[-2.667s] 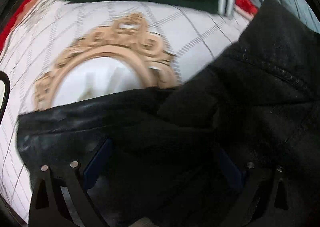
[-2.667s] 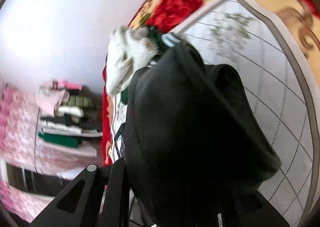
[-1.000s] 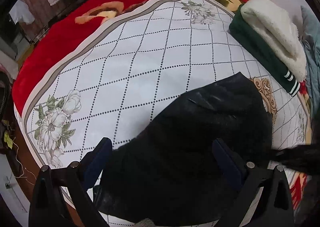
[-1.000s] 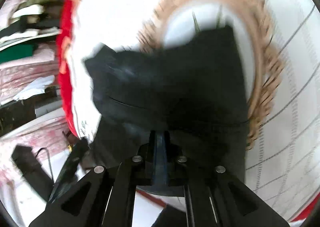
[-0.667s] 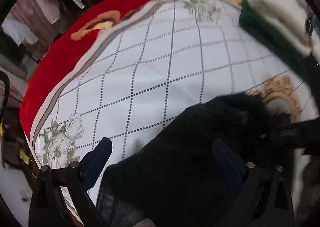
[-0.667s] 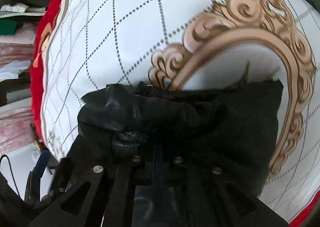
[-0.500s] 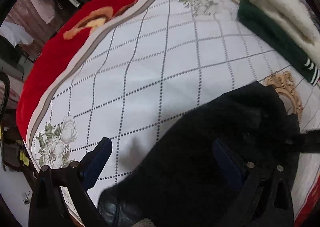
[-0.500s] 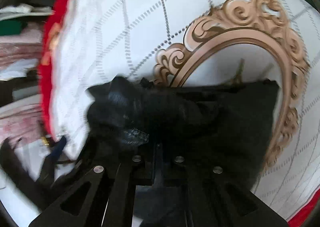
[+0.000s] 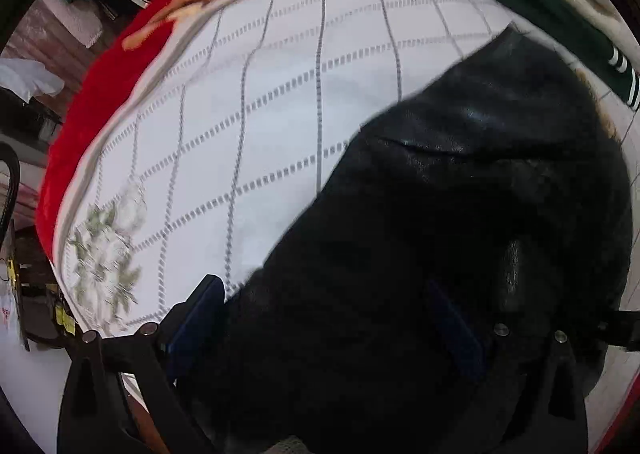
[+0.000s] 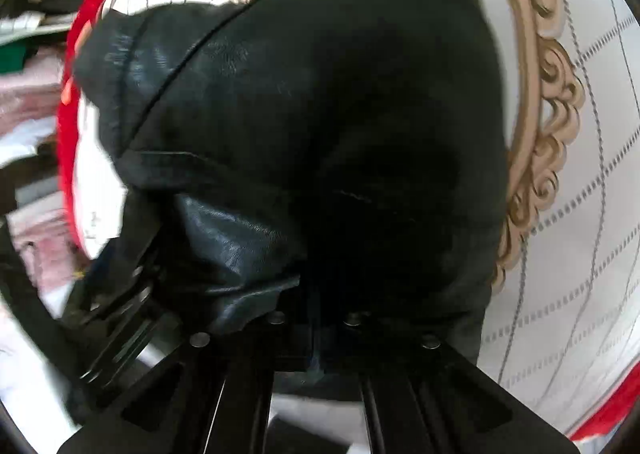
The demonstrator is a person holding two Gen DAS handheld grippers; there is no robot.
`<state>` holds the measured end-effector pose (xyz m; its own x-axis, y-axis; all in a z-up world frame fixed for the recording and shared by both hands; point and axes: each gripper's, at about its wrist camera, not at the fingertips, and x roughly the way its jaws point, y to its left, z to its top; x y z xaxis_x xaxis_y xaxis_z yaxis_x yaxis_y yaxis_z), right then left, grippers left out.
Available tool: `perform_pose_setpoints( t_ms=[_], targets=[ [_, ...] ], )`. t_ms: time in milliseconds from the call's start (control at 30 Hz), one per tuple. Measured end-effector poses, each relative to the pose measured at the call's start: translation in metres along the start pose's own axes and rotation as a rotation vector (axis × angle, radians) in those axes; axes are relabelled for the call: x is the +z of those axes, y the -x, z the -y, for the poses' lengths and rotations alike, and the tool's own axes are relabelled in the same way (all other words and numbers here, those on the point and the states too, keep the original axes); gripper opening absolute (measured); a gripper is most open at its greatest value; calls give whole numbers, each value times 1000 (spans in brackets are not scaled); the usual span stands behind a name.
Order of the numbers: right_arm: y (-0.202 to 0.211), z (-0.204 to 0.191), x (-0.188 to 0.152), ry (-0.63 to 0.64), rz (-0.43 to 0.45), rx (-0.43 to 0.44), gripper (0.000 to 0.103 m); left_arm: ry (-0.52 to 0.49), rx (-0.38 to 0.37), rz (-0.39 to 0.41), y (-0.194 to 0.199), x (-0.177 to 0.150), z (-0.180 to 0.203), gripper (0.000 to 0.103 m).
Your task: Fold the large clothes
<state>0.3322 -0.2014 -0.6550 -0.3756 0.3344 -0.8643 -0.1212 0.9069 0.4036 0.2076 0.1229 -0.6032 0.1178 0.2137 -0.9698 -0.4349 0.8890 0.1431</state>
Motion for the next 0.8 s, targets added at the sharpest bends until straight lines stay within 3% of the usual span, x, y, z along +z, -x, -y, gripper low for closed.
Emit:
perform_pose_setpoints(
  t_ms=[67,133,233,300,367,467,533,567,600,633,667,800],
  targets=[
    [31,11,0,-43,31,87,7,-2,-15,62,22,12,2,103],
    [68,18,1,-51,148,121,7,-4,-23,114,36,27,8,103],
    [86,24,19,-54,240,149,7,-24,3,127,23,54,23,103],
    [60,30,41,-55,210,95,6,-60,24,60,-12,69,36,103],
    [33,27,52,-38,177,47,1,-52,-7,4,-39,76,37,103],
    [48,22,54,5,150,43,3,-11,-67,-7,-33,80,23,103],
    [51,16,48,32,158,100,15,15,-59,27,-13,73,10,103],
    [64,24,37,51,177,163,40,29,-55,41,-3,67,3,103],
    [71,30,29,58,186,193,80,53,-56,55,7,58,-5,103],
    [79,44,19,61,198,216,95,87,-61,65,18,44,-15,103],
    [83,55,9,61,210,230,102,104,-60,64,22,34,-20,103],
    [42,101,-10,14,128,328,101,101,6,5,9,-6,-17,103]
  ],
)
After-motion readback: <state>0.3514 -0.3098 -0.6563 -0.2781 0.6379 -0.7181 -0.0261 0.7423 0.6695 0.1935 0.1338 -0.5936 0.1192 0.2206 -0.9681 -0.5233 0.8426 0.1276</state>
